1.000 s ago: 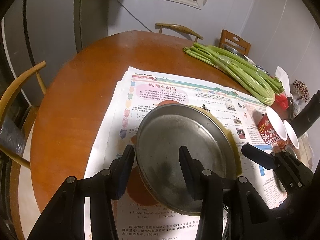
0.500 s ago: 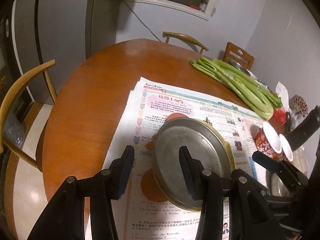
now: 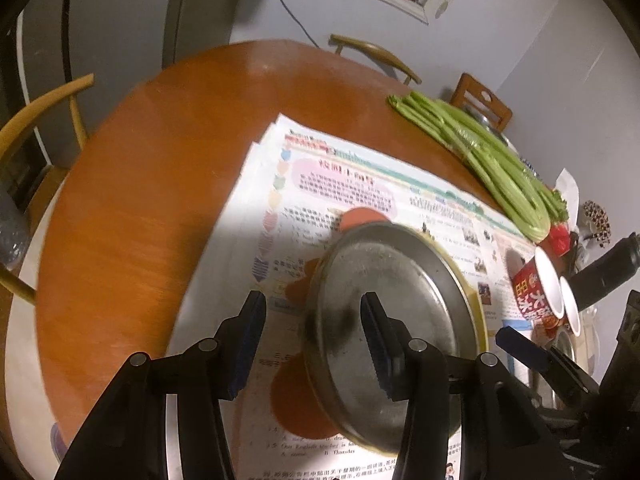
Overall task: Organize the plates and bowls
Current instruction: 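Lower the grey plate onto the yellow scallop plate with the left tool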
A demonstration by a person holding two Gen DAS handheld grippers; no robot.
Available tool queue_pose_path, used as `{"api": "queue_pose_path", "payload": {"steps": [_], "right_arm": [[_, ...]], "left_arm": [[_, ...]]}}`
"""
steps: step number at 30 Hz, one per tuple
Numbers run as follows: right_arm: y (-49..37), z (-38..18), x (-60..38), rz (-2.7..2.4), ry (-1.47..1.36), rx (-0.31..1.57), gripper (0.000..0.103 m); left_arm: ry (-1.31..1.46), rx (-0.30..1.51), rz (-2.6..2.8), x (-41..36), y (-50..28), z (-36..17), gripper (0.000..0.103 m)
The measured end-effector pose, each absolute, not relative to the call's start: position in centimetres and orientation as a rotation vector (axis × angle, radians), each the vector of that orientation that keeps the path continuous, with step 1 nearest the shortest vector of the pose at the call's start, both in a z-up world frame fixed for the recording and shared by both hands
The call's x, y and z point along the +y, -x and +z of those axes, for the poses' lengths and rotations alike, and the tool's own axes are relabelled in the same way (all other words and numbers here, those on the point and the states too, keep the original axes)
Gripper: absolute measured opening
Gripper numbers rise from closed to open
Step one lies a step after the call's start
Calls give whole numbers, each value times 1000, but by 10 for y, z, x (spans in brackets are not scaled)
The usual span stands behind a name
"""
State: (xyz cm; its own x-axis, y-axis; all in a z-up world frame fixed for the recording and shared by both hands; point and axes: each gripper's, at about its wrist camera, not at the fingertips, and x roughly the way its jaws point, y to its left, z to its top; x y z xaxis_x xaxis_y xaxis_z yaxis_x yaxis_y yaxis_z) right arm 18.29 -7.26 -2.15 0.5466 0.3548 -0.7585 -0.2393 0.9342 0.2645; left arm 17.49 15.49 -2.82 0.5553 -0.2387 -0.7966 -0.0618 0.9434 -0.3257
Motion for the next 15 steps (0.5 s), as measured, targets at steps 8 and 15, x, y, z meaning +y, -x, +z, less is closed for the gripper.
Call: {"api": "queue_pose_path", "payload": {"steps": [8, 15], "right_arm": [[-183, -32, -59, 412, -104, 960, 71], [-181, -36, -56, 442, -84, 968, 71]], "left_arm": [[318, 996, -139, 137, -179, -34, 52], [301, 1004, -139, 128, -181, -32, 53]]}}
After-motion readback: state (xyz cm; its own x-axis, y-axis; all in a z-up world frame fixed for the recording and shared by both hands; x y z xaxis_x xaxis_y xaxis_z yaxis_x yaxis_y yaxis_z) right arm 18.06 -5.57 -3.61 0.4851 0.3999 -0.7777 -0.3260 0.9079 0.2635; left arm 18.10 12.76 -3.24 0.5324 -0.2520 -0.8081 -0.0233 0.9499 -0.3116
